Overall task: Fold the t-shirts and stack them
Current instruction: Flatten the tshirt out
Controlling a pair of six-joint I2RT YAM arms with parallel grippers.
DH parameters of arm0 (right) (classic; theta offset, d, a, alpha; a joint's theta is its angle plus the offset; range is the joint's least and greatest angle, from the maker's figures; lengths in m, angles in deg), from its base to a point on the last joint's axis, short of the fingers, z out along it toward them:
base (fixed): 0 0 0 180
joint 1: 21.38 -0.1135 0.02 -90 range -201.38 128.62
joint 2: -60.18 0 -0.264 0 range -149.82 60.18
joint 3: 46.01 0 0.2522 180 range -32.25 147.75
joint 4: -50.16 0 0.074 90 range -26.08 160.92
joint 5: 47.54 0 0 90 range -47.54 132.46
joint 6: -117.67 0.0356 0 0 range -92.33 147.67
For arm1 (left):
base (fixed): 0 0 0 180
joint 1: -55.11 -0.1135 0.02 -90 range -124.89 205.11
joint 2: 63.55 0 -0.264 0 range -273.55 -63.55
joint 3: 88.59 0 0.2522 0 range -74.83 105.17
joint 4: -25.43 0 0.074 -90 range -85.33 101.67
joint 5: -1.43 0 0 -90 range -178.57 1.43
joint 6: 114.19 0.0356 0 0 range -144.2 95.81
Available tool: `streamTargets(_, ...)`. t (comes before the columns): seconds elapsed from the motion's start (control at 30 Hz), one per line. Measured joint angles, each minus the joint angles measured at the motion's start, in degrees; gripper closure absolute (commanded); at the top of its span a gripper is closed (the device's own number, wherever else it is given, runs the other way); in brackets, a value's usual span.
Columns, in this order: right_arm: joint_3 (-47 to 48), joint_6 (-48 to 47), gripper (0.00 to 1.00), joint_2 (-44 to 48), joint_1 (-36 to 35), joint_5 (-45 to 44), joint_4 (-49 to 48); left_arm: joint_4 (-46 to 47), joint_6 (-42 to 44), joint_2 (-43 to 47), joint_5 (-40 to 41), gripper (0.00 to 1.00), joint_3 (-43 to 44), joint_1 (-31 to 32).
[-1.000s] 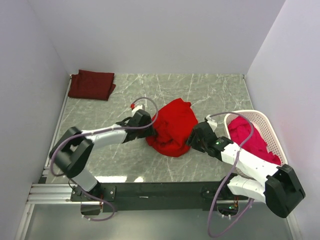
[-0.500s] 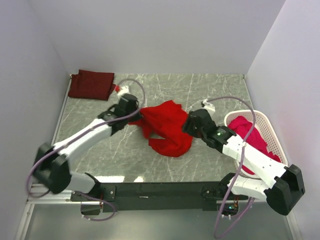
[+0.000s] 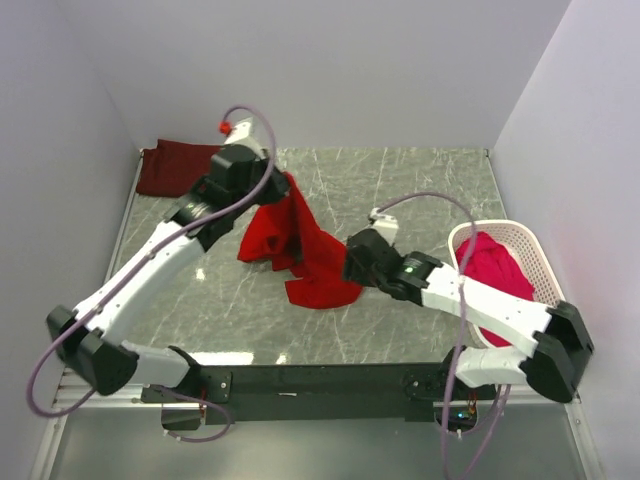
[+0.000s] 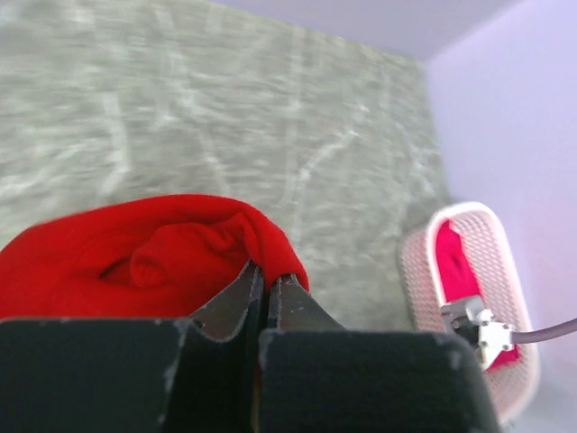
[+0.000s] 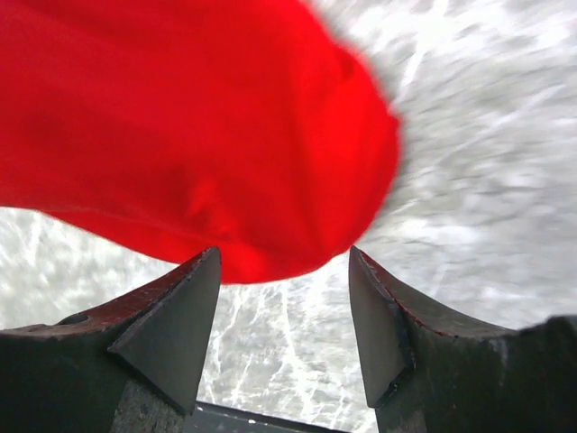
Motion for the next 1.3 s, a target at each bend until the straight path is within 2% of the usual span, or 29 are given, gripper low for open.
streamTargets(0.13,-0.8,0.5,0.34,8.9,5.9,-1.8,2.1,3.6,-2.9,-7.0,-2.8,0.99,2.4,5.6)
streamTargets(0.17,-1.8,0.6,0.34,12.4,8.7,-2.1,2.3,4.7,-4.3,-9.1,-3.5,0.93,2.4,8.0)
streamTargets(0.27,-4.6,0.7,0.34,23.0,16.1,-3.6,4.3,8.4,-7.6,-16.5,-6.3,0.86,3.0,13.5)
streamTargets(0.3,-5.2,0.5,0.33,25.2,17.4,-3.7,5.1,9.0,-8.3,-19.8,-7.6,0.77,3.9,14.9)
streamTargets(0.33,-5.3,0.1,0.34,27.3,18.0,-3.8,5.9,9.3,-8.9,-23.6,-8.8,0.50,5.2,16.0)
streamTargets(0.43,-5.3,-1.3,0.34,27.9,18.2,-2.9,6.1,8.5,-8.8,-31.2,-9.9,0.18,9.0,16.6)
streamTargets(0.53,-6.1,-3.1,0.36,23.7,17.9,-0.3,5.2,6.7,-7.8,-33.7,-9.6,0.06,11.1,15.4)
streamTargets(0.57,-6.1,-3.7,0.36,21.8,17.3,0.2,4.9,6.6,-7.8,-33.2,-9.2,0.06,11.0,14.8)
streamTargets(0.67,-5.8,-5.0,0.38,14.7,13.4,-0.2,3.7,7.5,-8.4,-28.0,-8.2,0.17,6.9,11.8)
streamTargets(0.73,-5.0,-6.0,0.41,9.5,8.9,-1.1,3.6,8.6,-9.4,-21.5,-6.8,0.26,0.9,8.6)
streamTargets(0.77,-4.4,-6.4,0.42,7.0,6.8,-1.5,3.3,8.1,-9.7,-17.6,-5.6,0.27,-2.8,7.0)
streamTargets(0.87,-2.4,-7.7,0.42,0.2,3.1,-2.4,2.0,7.5,-10.2,-7.0,-0.8,0.25,-12.6,3.9)
streamTargets(1.0,0.4,-9.4,0.41,-7.5,2.6,-3.3,0.6,7.6,-11.1,-0.8,1.8,0.16,-21.6,4.3)
streamTargets(1.07,2.8,-10.1,0.41,-10.7,2.4,-3.4,0.3,8.1,-11.1,0.0,1.6,0.13,-26.5,3.5)
streamTargets(1.13,5.5,-10.4,0.40,-13.5,1.8,-3.1,-0.2,8.0,-11.1,-1.1,1.3,0.13,-30.3,1.1)
streamTargets(1.23,8.8,-9.8,0.39,-16.0,0.3,-2.8,-1.1,8.5,-10.2,-3.7,0.0,0.13,-32.0,-3.1)
streamTargets(1.3,10.3,-8.9,0.38,-17.2,-0.4,-3.3,-1.0,10.0,-9.1,-6.0,-1.3,0.09,-31.9,-5.1)
